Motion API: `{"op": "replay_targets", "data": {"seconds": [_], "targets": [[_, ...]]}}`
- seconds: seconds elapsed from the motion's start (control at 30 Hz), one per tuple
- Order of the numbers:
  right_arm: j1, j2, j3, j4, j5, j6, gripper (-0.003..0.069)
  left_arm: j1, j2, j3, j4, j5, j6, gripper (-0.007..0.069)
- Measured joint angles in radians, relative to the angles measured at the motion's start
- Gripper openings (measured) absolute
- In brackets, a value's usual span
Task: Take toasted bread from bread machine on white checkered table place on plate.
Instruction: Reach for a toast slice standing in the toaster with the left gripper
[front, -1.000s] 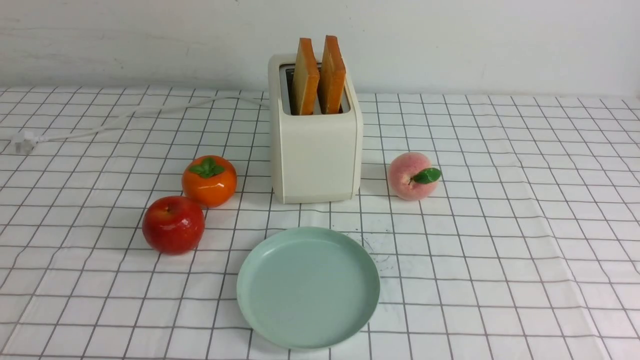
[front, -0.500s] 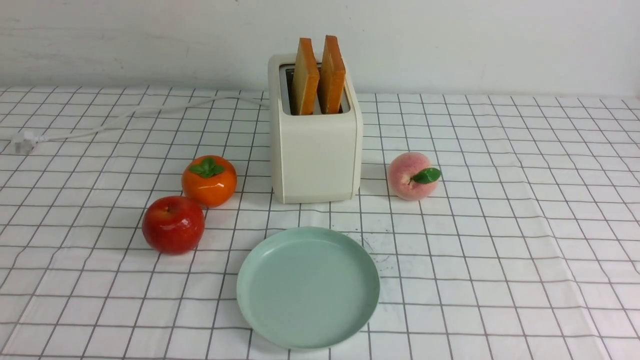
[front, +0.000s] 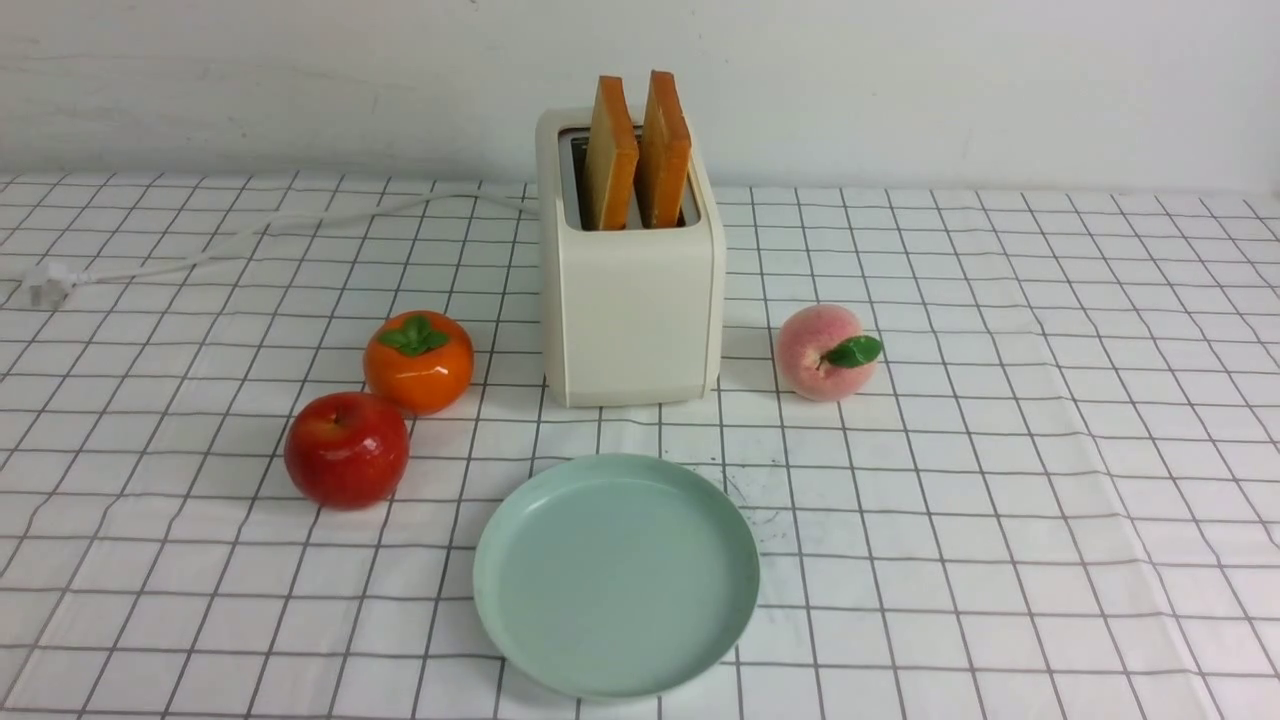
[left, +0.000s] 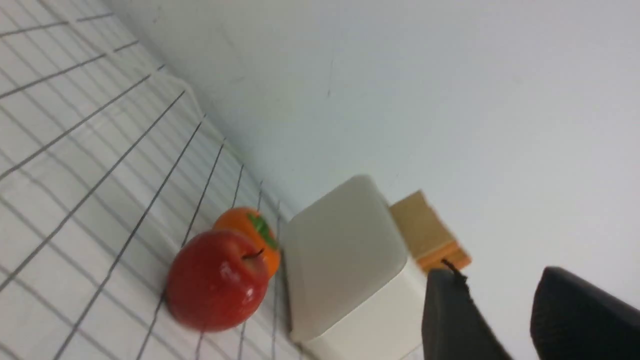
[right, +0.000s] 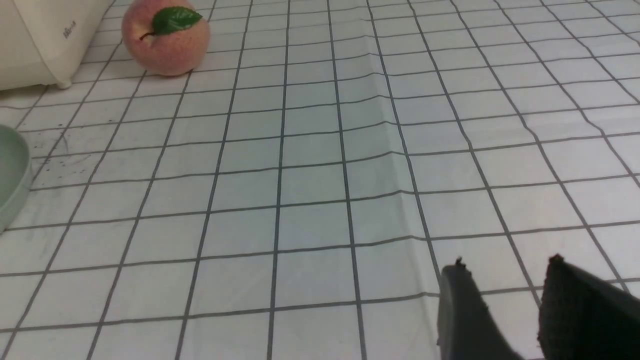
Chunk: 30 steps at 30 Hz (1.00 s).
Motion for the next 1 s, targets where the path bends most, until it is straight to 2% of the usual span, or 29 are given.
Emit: {"op": "replay_targets", "data": {"seconds": [0.13,0.2,0.3,0.43,0.47,0.5,0.63,0.87,1.0], "targets": [[0.0,0.0,0.0,0.0,0.0,0.0,0.024,0.0,0.0,0.0,-0.038,-0.083,-0.004,0.0237],[0.0,0.0,0.0,0.0,0.0,0.0,0.024,0.0,0.0,-0.016,-0.049,-0.075,-0.007,0.0235],[0.0,0.0,0.0,0.0,0.0,0.0,0.024,0.0,0.046,-0.132,-0.05,0.075,0.009,0.0174],[0.0,0.0,0.0,0.0,0.0,0.0,0.024,0.0,0.291,-0.394,0.024,0.441,0.094,0.0008],[0.0,0.0,0.0,0.0,0.0,0.0,0.024,0.0,0.291,-0.408,0.024,0.462,0.099,0.0002],[0.0,0.0,0.0,0.0,0.0,0.0,0.024,0.0,0.421,-0.52,0.071,0.628,0.145,-0.0013],[0.0,0.0,0.0,0.0,0.0,0.0,0.024,0.0,0.73,-0.726,0.166,0.893,0.257,-0.0013],[0.0,0.0,0.0,0.0,0.0,0.0,0.024,-0.034,1.153,-1.012,0.217,1.054,0.305,-0.0013],[0.0,0.0,0.0,0.0,0.0,0.0,0.024,-0.224,1.345,-1.21,0.373,1.102,0.233,-0.0013]]}}
